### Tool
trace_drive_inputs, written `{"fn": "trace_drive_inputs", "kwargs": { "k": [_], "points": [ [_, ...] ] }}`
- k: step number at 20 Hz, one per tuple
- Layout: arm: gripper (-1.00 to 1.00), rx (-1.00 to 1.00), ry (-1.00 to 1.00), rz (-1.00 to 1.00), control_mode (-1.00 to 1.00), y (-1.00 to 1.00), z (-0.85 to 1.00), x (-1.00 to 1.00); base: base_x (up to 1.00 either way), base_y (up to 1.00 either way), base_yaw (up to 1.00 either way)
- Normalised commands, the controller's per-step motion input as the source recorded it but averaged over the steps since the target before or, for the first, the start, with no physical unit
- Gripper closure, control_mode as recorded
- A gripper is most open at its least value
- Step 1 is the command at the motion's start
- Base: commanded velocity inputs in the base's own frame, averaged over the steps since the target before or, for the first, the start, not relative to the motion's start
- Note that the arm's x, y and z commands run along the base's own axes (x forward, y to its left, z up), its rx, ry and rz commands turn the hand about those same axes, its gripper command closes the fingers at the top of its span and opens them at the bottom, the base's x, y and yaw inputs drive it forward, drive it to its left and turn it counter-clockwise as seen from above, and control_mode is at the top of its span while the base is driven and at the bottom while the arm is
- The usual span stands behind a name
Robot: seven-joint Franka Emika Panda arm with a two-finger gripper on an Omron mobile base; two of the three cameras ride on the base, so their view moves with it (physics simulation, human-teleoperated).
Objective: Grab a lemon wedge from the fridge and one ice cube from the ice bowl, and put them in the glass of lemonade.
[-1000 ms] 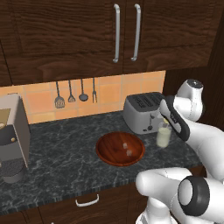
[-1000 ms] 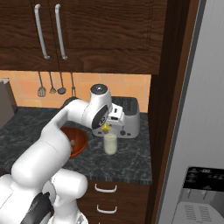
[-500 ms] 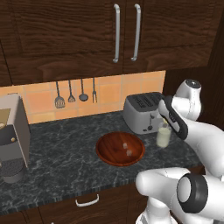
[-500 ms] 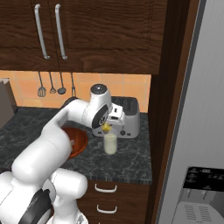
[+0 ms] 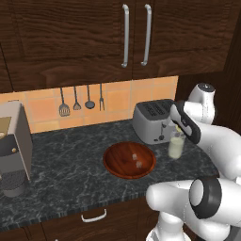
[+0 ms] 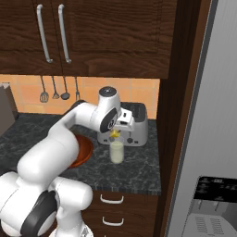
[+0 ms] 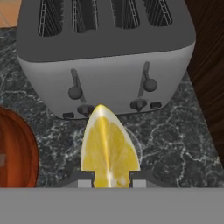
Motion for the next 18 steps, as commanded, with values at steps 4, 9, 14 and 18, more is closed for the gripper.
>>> {"fn": "trace_drive_inputs", "kwargs": {
  "k": [4, 9, 14, 18],
  "points": [
    [1.0, 0.0, 0.03, 0.0, -1.0, -0.04, -0.03, 0.06, 0.0, 0.0, 0.0],
    [1.0, 0.0, 0.01, 0.0, -1.0, -0.15, -0.01, 0.0, 0.0, 0.0, 0.0],
    [1.0, 0.0, 0.03, 0.0, -1.0, -0.01, 0.0, 0.05, 0.0, 0.0, 0.0],
    [1.0, 0.0, 0.02, 0.0, -1.0, 0.03, 0.0, 0.09, 0.0, 0.0, 0.0]
  ]
}}
